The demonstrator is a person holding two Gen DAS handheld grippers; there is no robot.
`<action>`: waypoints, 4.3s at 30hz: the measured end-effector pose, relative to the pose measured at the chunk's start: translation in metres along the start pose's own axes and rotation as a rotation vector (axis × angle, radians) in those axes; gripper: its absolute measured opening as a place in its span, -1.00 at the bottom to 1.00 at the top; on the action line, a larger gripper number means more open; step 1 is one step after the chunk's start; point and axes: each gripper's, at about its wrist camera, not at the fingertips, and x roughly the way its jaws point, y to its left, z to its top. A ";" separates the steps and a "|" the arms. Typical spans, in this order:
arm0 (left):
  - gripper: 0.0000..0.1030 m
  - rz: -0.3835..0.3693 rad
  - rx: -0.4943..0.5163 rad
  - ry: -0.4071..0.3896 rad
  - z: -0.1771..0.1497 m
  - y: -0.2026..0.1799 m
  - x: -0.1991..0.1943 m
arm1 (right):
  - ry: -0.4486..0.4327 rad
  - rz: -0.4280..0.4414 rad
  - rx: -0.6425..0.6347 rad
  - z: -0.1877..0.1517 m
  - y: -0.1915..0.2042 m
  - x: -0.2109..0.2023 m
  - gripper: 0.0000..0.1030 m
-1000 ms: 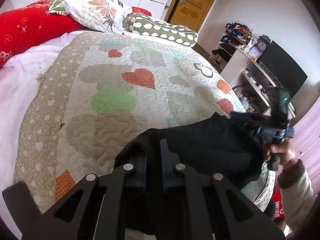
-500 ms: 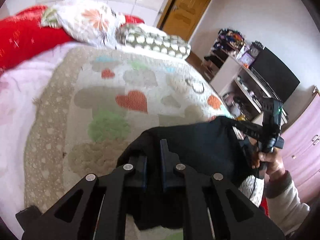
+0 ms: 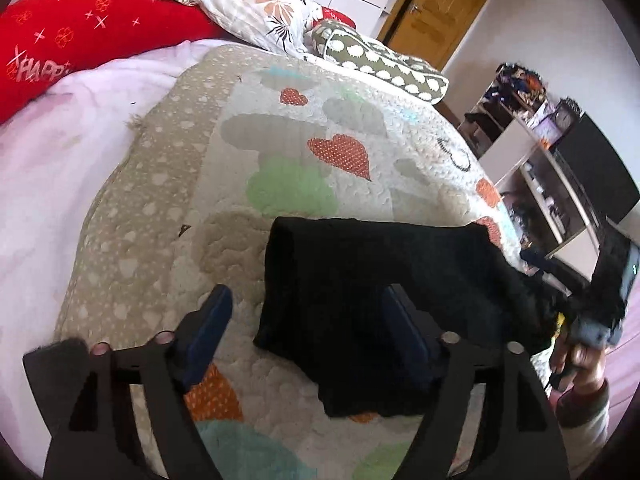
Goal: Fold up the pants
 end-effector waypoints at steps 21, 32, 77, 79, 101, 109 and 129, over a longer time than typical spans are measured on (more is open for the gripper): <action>0.54 -0.027 -0.182 -0.023 -0.013 0.029 -0.011 | 0.137 0.059 -0.276 0.013 0.104 0.103 -0.78; 0.54 -0.044 -0.246 -0.022 -0.018 0.054 -0.001 | -0.102 -0.056 0.062 0.048 0.070 0.087 -0.81; -0.30 0.037 -0.132 0.029 -0.060 -0.005 0.046 | -0.109 -0.439 0.645 -0.154 -0.171 -0.129 0.21; -0.28 0.041 -0.136 0.029 -0.061 -0.005 0.047 | -0.094 -0.437 0.615 -0.148 -0.171 -0.123 -0.50; 0.27 0.015 -0.109 0.006 -0.063 -0.011 0.054 | -0.210 -0.392 0.467 -0.108 -0.136 -0.155 -0.08; 0.47 0.003 -0.079 -0.002 -0.063 -0.016 0.056 | -0.044 -0.112 0.144 -0.025 -0.090 -0.018 -0.06; 0.47 0.009 -0.158 -0.075 -0.038 0.008 0.029 | 0.098 -0.243 0.075 0.008 -0.104 0.060 -1.00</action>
